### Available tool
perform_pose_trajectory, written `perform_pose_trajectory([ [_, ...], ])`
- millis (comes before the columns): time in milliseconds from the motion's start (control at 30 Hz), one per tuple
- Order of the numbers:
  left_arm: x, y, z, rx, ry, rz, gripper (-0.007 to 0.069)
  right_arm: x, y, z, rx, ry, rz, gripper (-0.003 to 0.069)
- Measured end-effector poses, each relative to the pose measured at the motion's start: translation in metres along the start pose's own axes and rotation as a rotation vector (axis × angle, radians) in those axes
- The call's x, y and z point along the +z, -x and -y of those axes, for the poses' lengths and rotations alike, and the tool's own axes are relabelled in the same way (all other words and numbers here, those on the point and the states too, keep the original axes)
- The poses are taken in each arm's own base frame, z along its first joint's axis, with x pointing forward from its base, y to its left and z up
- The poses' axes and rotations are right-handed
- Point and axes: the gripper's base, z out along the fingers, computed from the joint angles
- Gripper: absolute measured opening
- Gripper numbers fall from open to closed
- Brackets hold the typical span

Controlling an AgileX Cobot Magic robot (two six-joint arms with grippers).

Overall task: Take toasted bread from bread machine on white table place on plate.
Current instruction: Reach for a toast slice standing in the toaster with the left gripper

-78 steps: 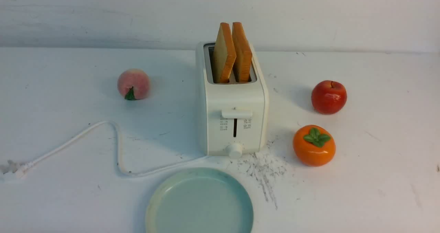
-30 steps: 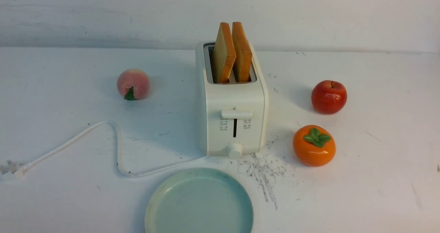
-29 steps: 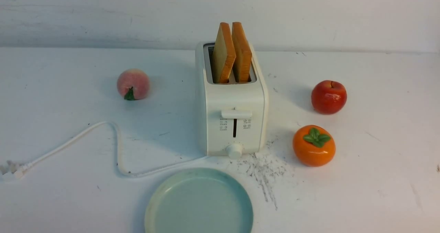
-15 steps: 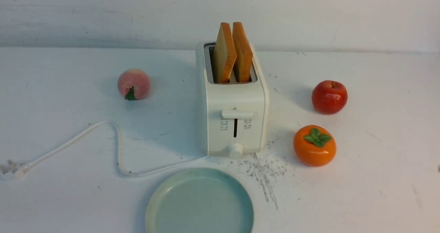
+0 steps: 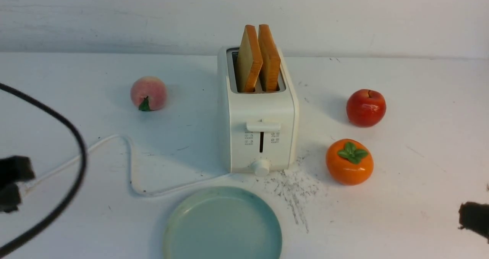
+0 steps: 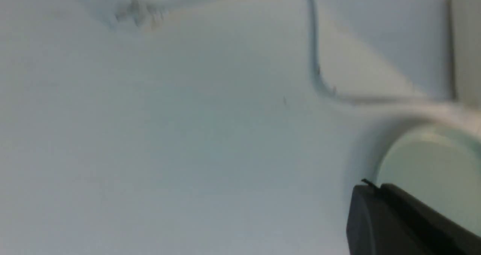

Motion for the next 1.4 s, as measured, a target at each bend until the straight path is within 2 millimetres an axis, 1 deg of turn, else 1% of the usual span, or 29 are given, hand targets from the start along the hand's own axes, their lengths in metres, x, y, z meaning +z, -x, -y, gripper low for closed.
perform_pose_trajectory([
  [33,0.009,0.001,0.008,0.023,-0.048,-0.083,-0.0014,0.008,0.0,0.003,0.001,-0.015,-0.047,-0.0008],
  [100,0.018,0.006,0.022,0.07,-0.156,-0.129,-0.0014,0.016,-0.001,0.006,0.007,-0.025,-0.089,-0.0008],
  [133,0.019,0.006,0.025,0.061,-0.178,-0.138,-0.0014,0.017,-0.001,0.006,0.008,-0.026,-0.092,-0.0007],
  [167,0.025,0.012,0.036,0.091,-0.275,-0.136,-0.0014,0.018,0.0,0.007,0.005,-0.027,-0.097,-0.0006],
  [200,0.025,0.012,0.037,0.11,-0.288,-0.133,-0.0014,0.018,0.0,0.007,0.004,-0.028,-0.097,-0.0006],
  [300,0.033,0.029,0.061,0.161,-0.47,-0.1,-0.0014,0.019,0.002,0.007,-0.007,-0.033,-0.072,-0.0005],
  [367,0.037,0.038,0.075,0.181,-0.527,-0.089,-0.0014,0.019,0.003,0.007,-0.008,-0.034,-0.065,-0.0003],
  [400,0.037,0.04,0.079,0.189,-0.537,-0.089,-0.0014,0.019,0.003,0.007,-0.009,-0.034,-0.063,-0.0002],
  [467,0.041,0.052,0.108,0.256,-0.583,-0.096,-0.0014,0.019,0.004,0.008,-0.008,-0.035,-0.055,0.0],
  [500,0.046,0.055,0.117,0.278,-0.579,-0.106,-0.0014,0.019,0.004,0.008,-0.008,-0.035,-0.054,0.0],
  [533,0.044,0.056,0.119,0.281,-0.586,-0.102,-0.0014,0.019,0.004,0.008,-0.008,-0.035,-0.054,0.0],
  [567,0.052,0.061,0.135,0.307,-0.575,-0.112,-0.0014,0.019,0.004,0.008,-0.008,-0.036,-0.052,0.0001],
  [600,0.056,0.07,0.15,0.308,-0.569,-0.104,-0.0014,0.019,0.004,0.008,-0.008,-0.036,-0.05,0.0002],
  [633,0.058,0.069,0.15,0.306,-0.563,-0.113,-0.0014,0.019,0.004,0.008,-0.008,-0.036,-0.05,0.0002],
  [667,0.061,0.074,0.156,0.305,-0.556,-0.108,-0.0014,0.019,0.004,0.008,-0.008,-0.036,-0.05,0.0001],
  [733,0.069,0.094,0.176,0.281,-0.553,-0.081,-0.0014,0.019,0.004,0.008,-0.009,-0.036,-0.049,0.0003],
  [800,0.075,0.109,0.187,0.288,-0.551,-0.049,-0.0014,0.019,0.004,0.008,-0.009,-0.036,-0.049,0.0003],
  [867,0.084,0.121,0.196,0.304,-0.544,-0.021,-0.0011,0.019,0.004,0.008,-0.01,-0.037,-0.049,0.0004],
  [933,0.089,0.126,0.2,0.309,-0.541,-0.013,-0.0003,0.019,0.004,0.008,-0.01,-0.037,-0.049,0.0004],
  [967,0.1,0.132,0.207,0.31,-0.54,-0.011,0.0024,0.019,0.004,0.008,-0.01,-0.037,-0.049,0.0004],
  [1067,0.118,0.133,0.217,0.327,-0.538,-0.022,0.0104,0.019,0.004,0.008,-0.01,-0.037,-0.049,0.0004],
  [1133,0.124,0.13,0.222,0.35,-0.539,-0.026,0.014,0.019,0.004,0.008,-0.011,-0.037,-0.048,0.0004],
  [1167,0.136,0.127,0.228,0.389,-0.54,-0.024,0.0222,0.019,0.005,0.008,-0.011,-0.037,-0.046,0.0004],
  [1233,0.146,0.123,0.233,0.416,-0.541,-0.025,0.0298,0.019,0.005,0.008,-0.012,-0.038,-0.045,0.0006],
  [1300,0.154,0.121,0.235,0.421,-0.537,-0.02,0.0365,0.019,0.005,0.008,-0.012,-0.038,-0.045,0.0009],
  [1333,0.154,0.121,0.235,0.421,-0.537,-0.018,0.0372,0.019,0.005,0.008,-0.012,-0.038,-0.045,0.001],
  [1367,0.158,0.122,0.235,0.414,-0.535,-0.005,0.0415,0.019,0.005,0.008,-0.012,-0.038,-0.045,0.0012],
  [1400,0.16,0.123,0.235,0.412,-0.533,0.006,0.0438,0.019,0.005,0.008,-0.012,-0.038,-0.044,0.0013],
])
